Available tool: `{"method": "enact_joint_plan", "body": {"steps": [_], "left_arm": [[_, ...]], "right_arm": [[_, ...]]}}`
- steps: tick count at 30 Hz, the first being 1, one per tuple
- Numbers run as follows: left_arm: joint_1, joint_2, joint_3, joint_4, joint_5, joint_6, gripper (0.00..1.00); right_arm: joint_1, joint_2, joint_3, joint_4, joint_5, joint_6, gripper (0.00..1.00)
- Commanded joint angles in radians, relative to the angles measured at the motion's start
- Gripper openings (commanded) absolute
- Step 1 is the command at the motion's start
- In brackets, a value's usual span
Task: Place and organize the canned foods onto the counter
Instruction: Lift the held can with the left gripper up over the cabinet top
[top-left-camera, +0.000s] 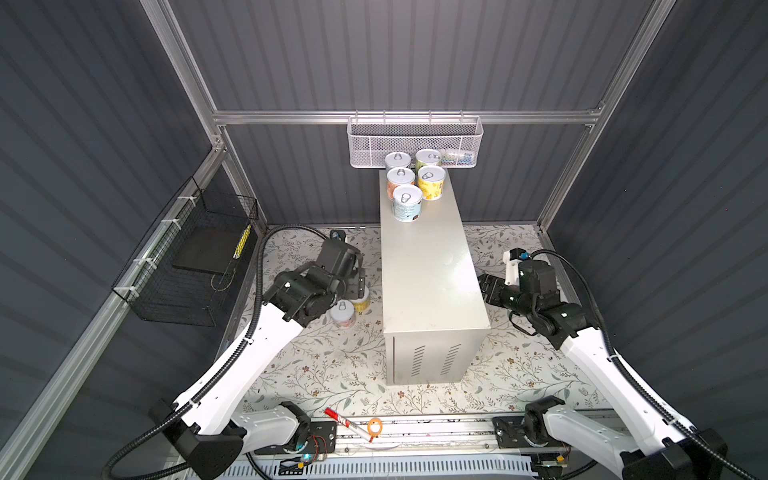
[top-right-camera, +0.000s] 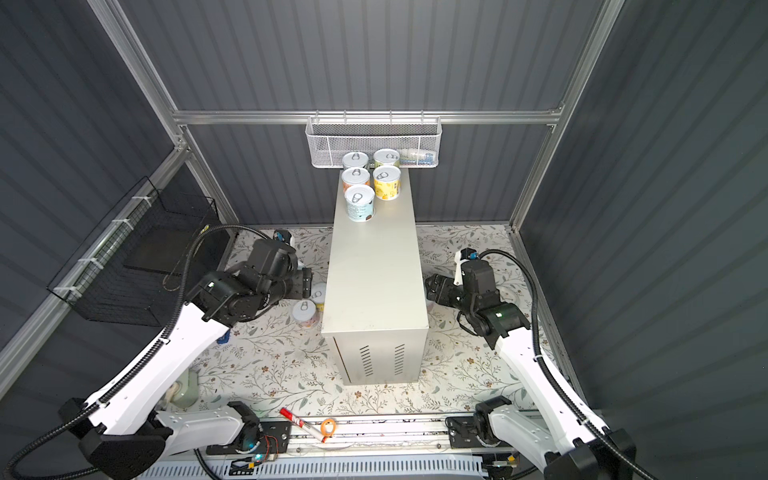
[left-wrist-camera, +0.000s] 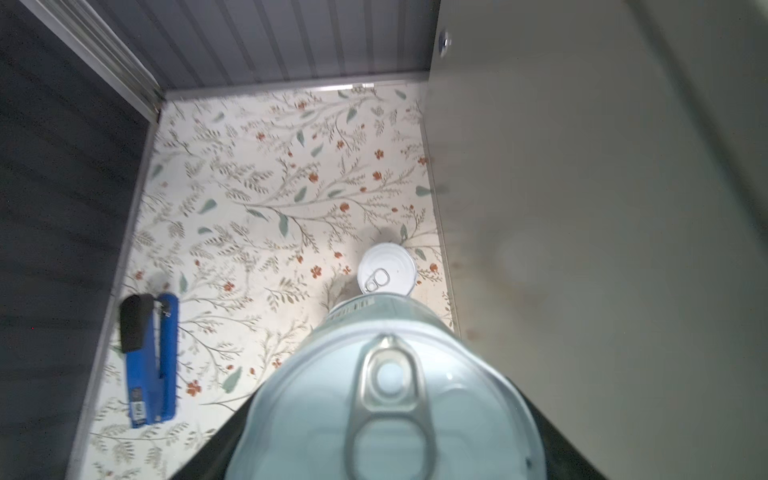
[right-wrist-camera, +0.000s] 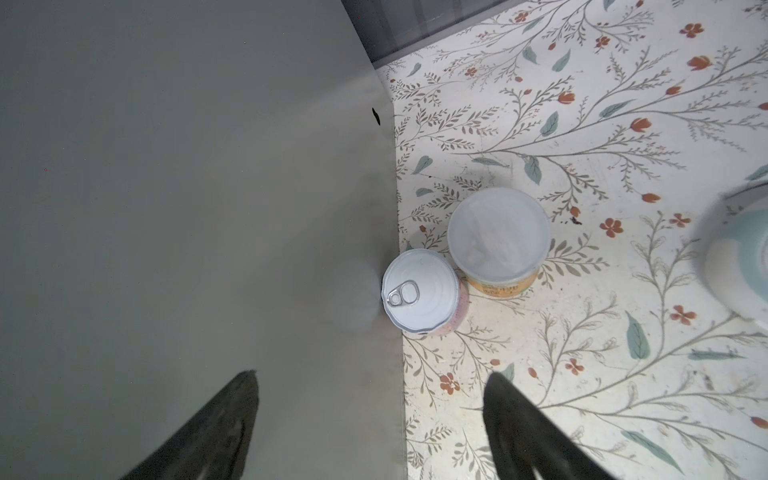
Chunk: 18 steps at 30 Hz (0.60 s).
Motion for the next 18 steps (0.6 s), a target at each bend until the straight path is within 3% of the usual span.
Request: {"method": "enact_joint_plan", "body": {"steps": [1,10,18], "left_arm": [[-0.003,0.03,0.182,-0.154,-0.055,0.133,0.0],[-0.003,0.326,0.785,-0.463,0.2,0.294,0.0],[-0.005,0.402,0.904,-0.419,0.383,0.299,0.0]], "right_arm": [[-0.006,-0.023,-0.001,-0.003,-0.006,-0.014,0.86],[-0.009,-0.033,-0.016,0.015,-0.019,-0.011,0.86],[-0.012,-0.061,-0.028,0.018,-0.025,-0.007,0.86]]}}
